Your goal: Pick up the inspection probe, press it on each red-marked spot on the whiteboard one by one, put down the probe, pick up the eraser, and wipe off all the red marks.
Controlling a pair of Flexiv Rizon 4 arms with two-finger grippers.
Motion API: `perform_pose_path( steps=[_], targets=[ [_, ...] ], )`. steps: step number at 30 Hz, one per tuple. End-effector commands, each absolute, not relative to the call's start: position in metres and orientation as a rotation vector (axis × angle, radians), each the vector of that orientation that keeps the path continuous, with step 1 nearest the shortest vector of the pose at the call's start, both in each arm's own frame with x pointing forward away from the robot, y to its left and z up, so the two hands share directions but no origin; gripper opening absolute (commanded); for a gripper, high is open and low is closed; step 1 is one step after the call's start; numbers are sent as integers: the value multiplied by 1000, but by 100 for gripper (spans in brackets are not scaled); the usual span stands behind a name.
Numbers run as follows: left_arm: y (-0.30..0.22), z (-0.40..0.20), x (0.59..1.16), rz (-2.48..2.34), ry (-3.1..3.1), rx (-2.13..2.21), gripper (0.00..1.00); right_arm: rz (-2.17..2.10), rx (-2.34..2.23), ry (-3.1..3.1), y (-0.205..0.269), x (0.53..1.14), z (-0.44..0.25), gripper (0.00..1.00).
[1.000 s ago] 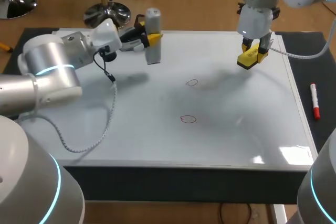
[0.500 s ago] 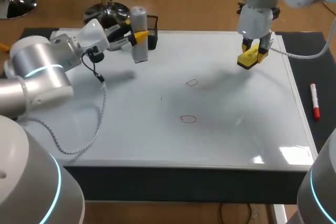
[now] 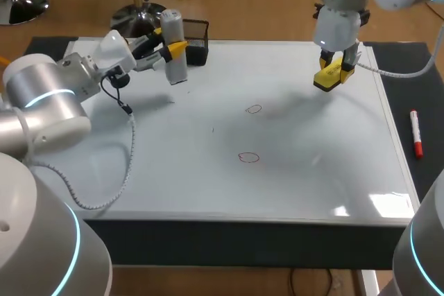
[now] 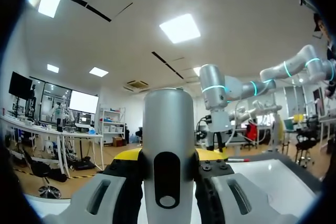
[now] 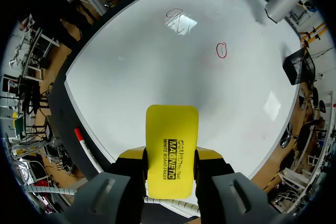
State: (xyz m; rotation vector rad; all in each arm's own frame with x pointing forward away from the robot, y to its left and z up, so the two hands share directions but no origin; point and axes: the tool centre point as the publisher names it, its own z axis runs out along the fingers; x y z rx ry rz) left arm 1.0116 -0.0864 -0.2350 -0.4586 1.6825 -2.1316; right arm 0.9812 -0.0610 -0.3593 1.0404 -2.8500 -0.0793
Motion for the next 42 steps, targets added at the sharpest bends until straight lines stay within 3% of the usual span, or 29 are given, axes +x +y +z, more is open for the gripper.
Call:
perform_pose_path(
  steps=[1,10,30,42],
  targets=[
    [-87,-233,1011,-2126,1680,-465,0,-76,1043,-2850,-62,981,-358,0],
    [-87,-233,1011,-2126,1680,-465,0,-76,1043,-2850,-62,981,-358,0],
    [-87,-233,1011,-2126,1680,-465,0,-88,1463,-2681,72,972,-365,0],
    [-87,-233,1011,-2126,1680,-465,0,-173,1591,-2643,124,954,-385,0]
  ],
)
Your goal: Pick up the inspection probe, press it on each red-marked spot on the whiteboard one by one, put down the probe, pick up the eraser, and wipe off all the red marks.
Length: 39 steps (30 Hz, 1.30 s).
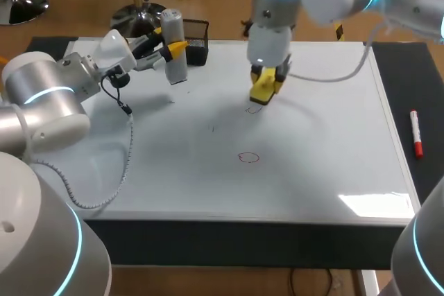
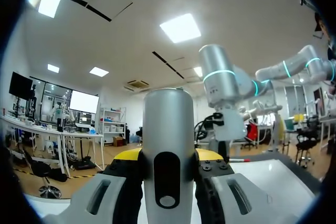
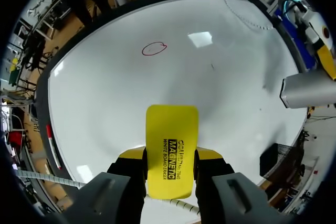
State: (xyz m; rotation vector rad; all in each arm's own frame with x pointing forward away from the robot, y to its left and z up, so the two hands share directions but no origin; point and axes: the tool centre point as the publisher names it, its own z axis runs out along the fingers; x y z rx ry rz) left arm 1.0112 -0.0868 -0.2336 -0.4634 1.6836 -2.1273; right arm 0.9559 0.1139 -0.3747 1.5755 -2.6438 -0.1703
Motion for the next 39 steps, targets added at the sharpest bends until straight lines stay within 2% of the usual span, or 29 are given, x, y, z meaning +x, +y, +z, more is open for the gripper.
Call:
perform_pose_path(
  steps=[1,18,39],
  targets=[
    [-87,-233,1011,-2126,1680,-465,0,-179,1599,-2638,128,953,-388,0],
    [-87,-233,1011,-2126,1680,-465,0,-252,1685,-2541,172,950,-423,0],
    [-87,-233,1011,-2126,1680,-465,0,-277,1571,-2558,139,931,-448,0]
  ],
)
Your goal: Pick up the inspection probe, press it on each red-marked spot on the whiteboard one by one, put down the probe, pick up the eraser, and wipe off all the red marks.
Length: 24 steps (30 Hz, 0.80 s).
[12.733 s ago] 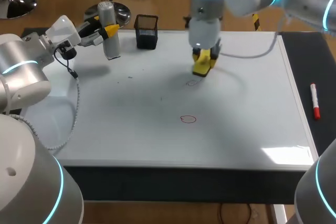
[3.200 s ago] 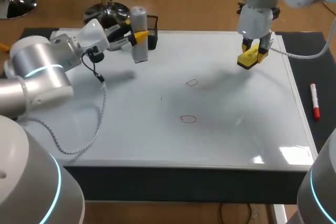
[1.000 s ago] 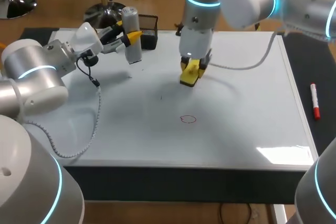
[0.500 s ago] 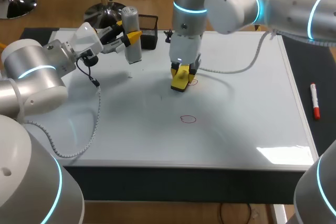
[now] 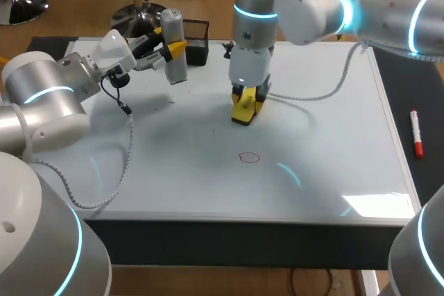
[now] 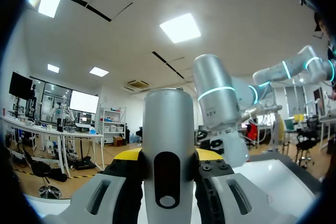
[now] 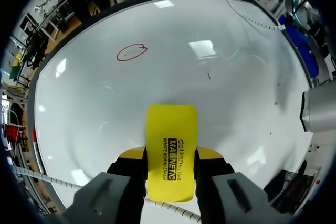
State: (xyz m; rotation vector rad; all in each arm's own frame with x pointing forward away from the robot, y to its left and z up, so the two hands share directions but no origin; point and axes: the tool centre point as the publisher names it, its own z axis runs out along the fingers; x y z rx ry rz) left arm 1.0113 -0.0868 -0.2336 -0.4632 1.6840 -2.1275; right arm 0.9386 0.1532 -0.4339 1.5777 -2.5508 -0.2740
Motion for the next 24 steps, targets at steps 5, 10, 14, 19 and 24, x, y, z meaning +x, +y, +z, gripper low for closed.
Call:
perform_pose_path(
  steps=[5,10,14,19,24],
  targets=[
    [-87,-233,1011,-2126,1680,-465,0,-267,1541,-2555,126,924,-452,0],
    [-87,-233,1011,-2126,1680,-465,0,-244,1506,-2553,108,916,-451,0],
    [-87,-233,1011,-2126,1680,-465,0,-233,1482,-2561,95,914,-445,0],
    [-87,-233,1011,-2126,1680,-465,0,-198,1480,-2592,87,917,-426,0],
    [-87,-233,1011,-2126,1680,-465,0,-150,1515,-2616,86,926,-401,0]
  ],
)
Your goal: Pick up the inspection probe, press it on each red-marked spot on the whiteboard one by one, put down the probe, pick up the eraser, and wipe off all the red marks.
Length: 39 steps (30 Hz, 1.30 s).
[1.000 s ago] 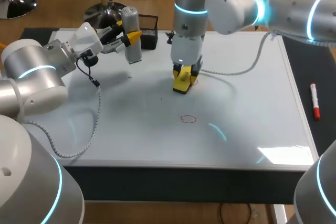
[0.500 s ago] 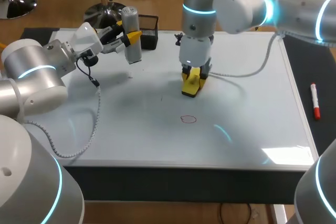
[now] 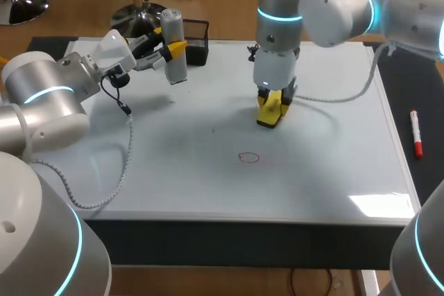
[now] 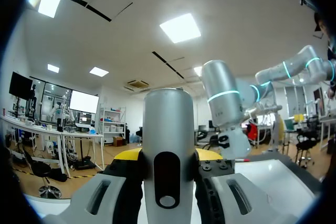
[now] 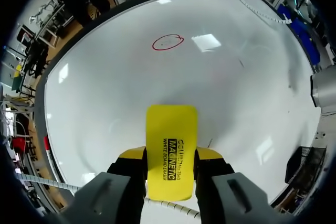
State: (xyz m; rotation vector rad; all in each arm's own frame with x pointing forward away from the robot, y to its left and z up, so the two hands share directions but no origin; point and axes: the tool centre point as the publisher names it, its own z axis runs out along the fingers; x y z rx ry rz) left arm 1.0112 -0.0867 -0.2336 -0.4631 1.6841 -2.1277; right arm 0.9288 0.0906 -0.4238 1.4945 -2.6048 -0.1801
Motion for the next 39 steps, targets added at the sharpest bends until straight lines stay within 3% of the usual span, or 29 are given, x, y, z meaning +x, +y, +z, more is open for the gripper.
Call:
perform_pose_path(
  steps=[1,16,39],
  targets=[
    [-87,-233,1011,-2126,1680,-465,0,-141,1528,-2620,86,928,-396,0],
    [-87,-233,1011,-2126,1680,-465,0,-100,1601,-2614,93,941,-370,0],
    [-87,-233,1011,-2126,1680,-465,0,-93,1302,-2770,-5,975,-356,0]
  ],
)
